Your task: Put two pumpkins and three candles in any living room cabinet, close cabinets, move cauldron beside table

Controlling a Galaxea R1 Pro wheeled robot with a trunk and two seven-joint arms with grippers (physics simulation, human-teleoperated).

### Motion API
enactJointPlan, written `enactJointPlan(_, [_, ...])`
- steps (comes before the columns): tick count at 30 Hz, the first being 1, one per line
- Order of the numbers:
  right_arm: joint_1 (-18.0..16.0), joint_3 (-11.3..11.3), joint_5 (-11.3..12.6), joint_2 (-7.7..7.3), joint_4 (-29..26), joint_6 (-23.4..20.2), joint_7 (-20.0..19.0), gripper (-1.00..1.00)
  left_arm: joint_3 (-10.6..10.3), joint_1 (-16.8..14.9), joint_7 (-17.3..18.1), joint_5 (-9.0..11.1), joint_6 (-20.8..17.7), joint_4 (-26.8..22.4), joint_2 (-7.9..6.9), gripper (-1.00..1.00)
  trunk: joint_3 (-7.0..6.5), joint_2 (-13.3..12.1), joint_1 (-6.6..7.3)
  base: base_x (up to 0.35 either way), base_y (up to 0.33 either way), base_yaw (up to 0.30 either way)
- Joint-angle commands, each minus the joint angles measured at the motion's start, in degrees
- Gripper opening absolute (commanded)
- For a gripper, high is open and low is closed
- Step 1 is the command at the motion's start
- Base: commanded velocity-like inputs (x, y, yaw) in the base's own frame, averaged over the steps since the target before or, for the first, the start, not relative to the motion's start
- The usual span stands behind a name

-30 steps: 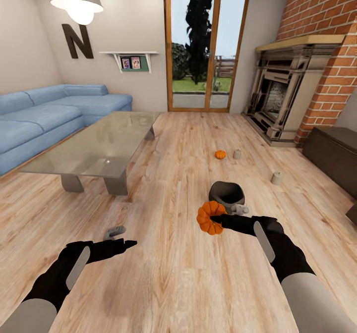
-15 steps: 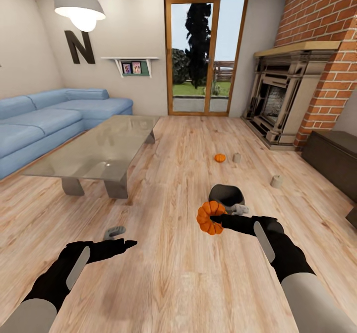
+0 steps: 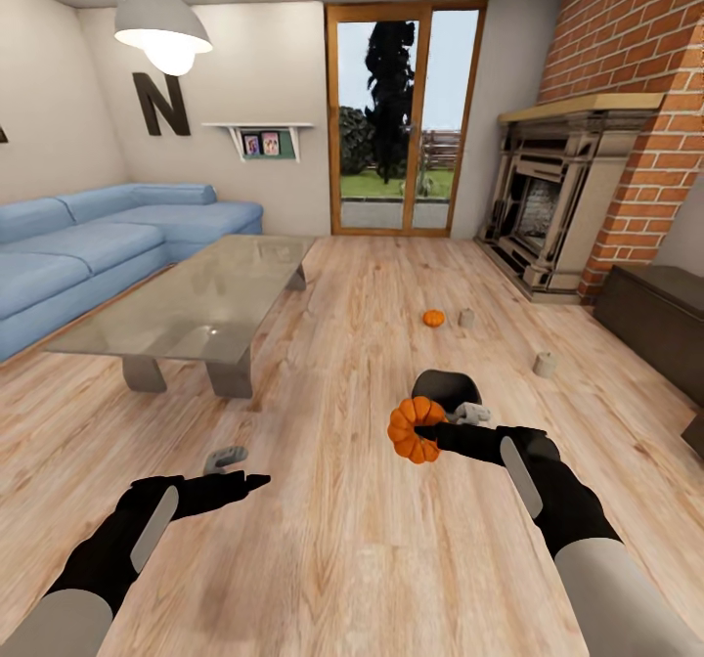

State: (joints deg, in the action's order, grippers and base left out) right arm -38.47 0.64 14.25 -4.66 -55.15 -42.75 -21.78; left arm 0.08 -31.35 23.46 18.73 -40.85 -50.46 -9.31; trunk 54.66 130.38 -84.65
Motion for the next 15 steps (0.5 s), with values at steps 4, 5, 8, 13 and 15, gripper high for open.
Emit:
enactJointPlan(4, [0.0,0.1,0.1,0.00,0.0,-0.3,-0.1,-1.00,0.0,0.0,-0.1,0.3,-0.4,0.0,-0.01,1.00,-0.31,0.0,0.01,0.014,0.000,0.000])
enactJointPlan(5, [0.0,0.1,0.1,0.00,0.0,-0.3,-0.1,-1.00,0.0,0.0,-0.1,0.3,-0.4,0.0,-0.01,1.00,-0.40,0.0,0.01,0.123,0.000,0.000])
enactJointPlan(8, [0.0,0.1,0.1,0.00,0.0,-0.3,-0.1,-1.00,0.1,0.0,0.0,0.4,-0.4,0.0,-0.01,1.00,-0.64,0.0,0.01,0.237,0.000,0.000])
enactJointPlan(13, [0.0,0.1,0.1,0.00,0.0,-0.3,-0.1,-1.00,0.1,0.0,0.0,0.4,-0.4,0.0,-0.01,1.00,-0.79,0.0,0.01,0.316,0.000,0.000])
enactJointPlan(15, [0.0,0.1,0.1,0.00,0.0,-0.3,-0.1,-1.00,0.1,0.0,-0.1,0.4,-0.4,0.0,0.03,1.00,-0.80,0.0,0.01,0.331,0.000,0.000])
